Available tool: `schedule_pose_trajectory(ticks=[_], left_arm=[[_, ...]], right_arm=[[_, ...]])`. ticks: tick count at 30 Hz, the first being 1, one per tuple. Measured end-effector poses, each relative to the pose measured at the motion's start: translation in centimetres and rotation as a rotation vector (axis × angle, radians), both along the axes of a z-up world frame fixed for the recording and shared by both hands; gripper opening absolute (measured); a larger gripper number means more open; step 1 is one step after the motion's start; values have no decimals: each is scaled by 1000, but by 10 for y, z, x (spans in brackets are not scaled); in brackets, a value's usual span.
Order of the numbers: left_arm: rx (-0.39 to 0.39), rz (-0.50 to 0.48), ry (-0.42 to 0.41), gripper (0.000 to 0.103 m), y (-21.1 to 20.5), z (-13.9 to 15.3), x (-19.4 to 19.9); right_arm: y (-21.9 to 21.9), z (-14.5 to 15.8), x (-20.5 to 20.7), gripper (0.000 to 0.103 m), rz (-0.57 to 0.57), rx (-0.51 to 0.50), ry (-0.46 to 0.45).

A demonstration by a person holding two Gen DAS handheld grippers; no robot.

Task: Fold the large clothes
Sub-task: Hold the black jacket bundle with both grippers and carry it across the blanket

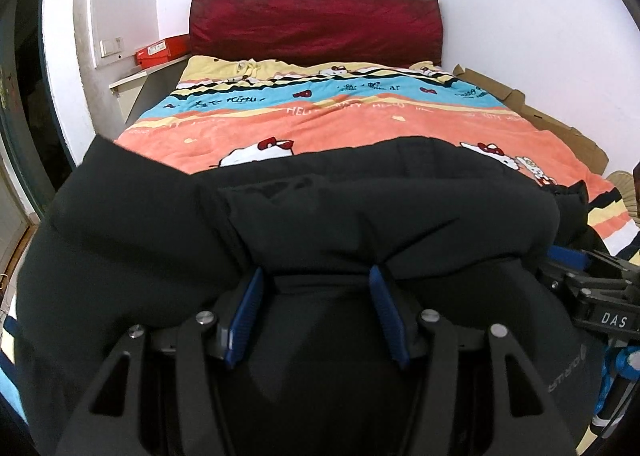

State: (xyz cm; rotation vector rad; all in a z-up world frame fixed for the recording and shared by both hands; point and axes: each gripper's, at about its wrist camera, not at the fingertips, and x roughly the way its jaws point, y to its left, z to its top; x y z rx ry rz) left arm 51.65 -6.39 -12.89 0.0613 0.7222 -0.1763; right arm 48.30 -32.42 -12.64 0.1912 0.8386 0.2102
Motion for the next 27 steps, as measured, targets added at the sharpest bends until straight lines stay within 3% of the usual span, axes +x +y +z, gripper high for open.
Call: schedule_pose_trajectory(ticks=[13,16,18,23,27], left_arm=[[38,6,16,54,-7,-15,11],[96,-24,69,54,-8,-4,14],[98,-46,61,54,2,12,9],[122,27,22,54,40,39,17],[145,75,108,55,62,17,39]], right_arm=[[3,-10,11,76,-17,1,10],[11,-2,17,77,-23,-64,72],[14,10,16,77,-44,-100,100],[36,57,-3,76,5,-80,-29],[62,48,11,80,60,-115,-19]])
